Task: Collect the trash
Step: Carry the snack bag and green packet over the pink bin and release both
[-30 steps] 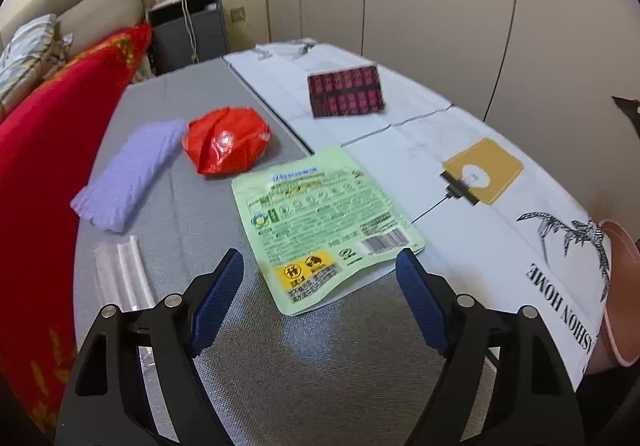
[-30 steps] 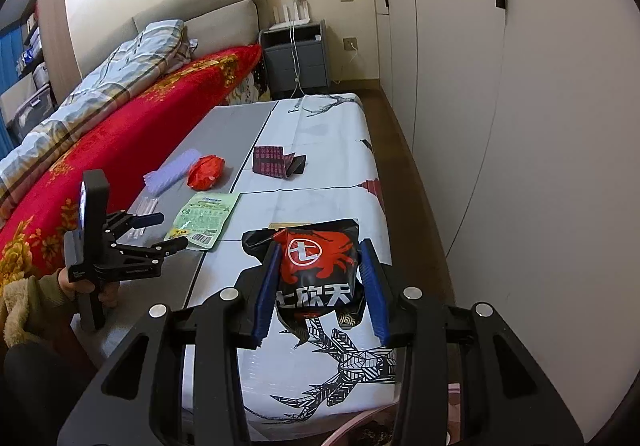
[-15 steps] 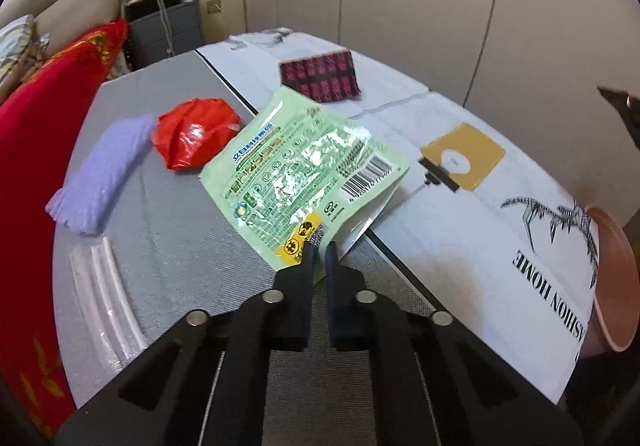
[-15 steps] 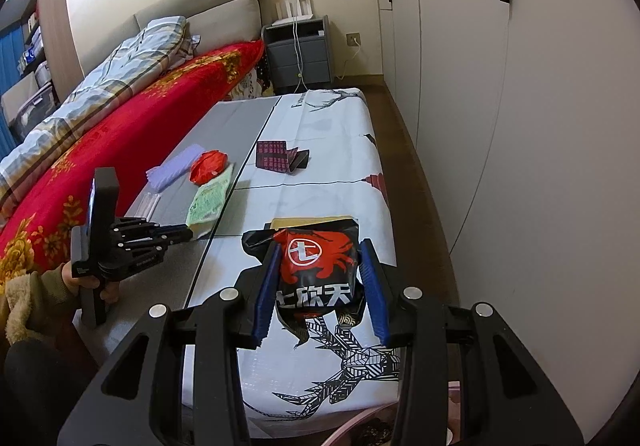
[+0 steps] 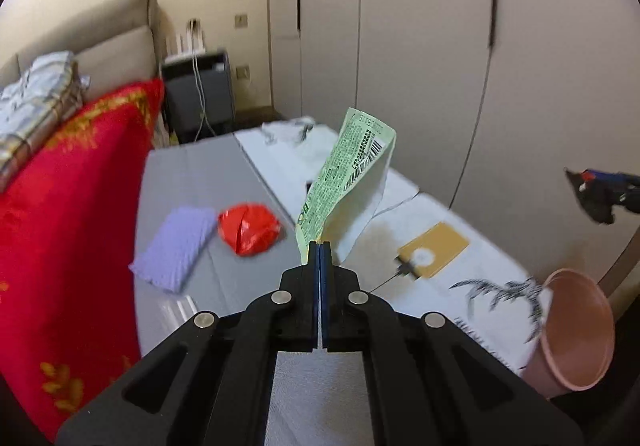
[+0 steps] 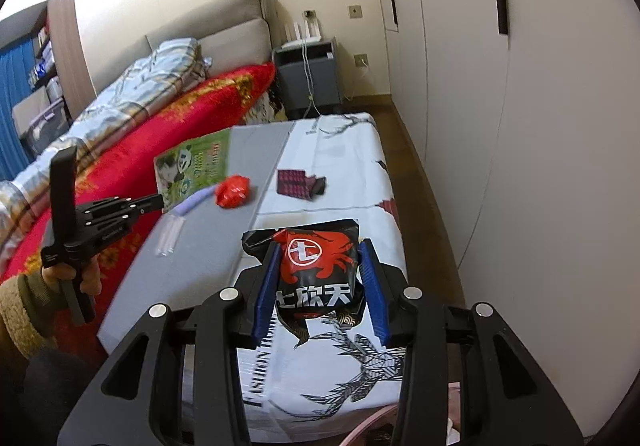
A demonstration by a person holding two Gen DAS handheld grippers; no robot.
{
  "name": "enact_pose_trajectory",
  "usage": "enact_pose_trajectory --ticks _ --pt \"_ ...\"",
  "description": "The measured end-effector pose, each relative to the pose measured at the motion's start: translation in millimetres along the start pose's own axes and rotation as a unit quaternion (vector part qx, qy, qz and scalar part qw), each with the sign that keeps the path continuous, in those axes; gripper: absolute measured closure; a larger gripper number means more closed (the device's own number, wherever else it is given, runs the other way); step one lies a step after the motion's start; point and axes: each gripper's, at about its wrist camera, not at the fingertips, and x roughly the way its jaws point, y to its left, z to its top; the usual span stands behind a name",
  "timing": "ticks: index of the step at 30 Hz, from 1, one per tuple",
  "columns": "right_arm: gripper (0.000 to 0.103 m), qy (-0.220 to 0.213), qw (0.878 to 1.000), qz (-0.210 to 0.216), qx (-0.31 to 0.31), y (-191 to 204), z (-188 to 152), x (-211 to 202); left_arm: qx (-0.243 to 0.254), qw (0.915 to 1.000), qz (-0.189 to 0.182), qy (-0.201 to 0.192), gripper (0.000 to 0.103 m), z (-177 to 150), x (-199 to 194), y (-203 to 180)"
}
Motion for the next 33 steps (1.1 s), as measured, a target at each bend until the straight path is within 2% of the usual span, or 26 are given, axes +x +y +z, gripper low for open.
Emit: enact_pose_trajectory --ticks 6,11,14,19,24,29,33 --pt "0.063 -0.029 0.999 0.015 0.012 8 -1 -50 0.005 0.9983 -0.025 -0.052 0.103 34 -62 -35" --pt "0.063 -0.057 0.998 0.011 0.007 9 -7 -101 -0.011 0.9926 -0.076 -0.094 0.103 52 -102 -83" --pt "0.063 -0.072 0.997 -0.003 0.003 6 -14 -130 -0.024 0.9889 -0.108 -0.099 0.103 51 -113 -115" --pt "0.063 -0.079 0.996 -0.032 0.015 -12 -32 -162 -0.013 0.9855 -0.151 -0.076 0.103 35 -113 -172" --pt "0.063 -0.07 0.993 -0.082 0.042 -38 -57 -181 -0.019 0.9799 -0.194 -0.042 0.103 7 -96 -211" --pt "0.063 -0.052 0.988 -0.122 0.077 -64 -80 -181 0.002 0.9773 -0.212 0.003 0.103 -13 -70 -240" --pt "0.063 -0.036 0.985 -0.138 0.099 -79 -92 -170 0.019 0.9737 -0.224 0.035 0.103 -22 -55 -257"
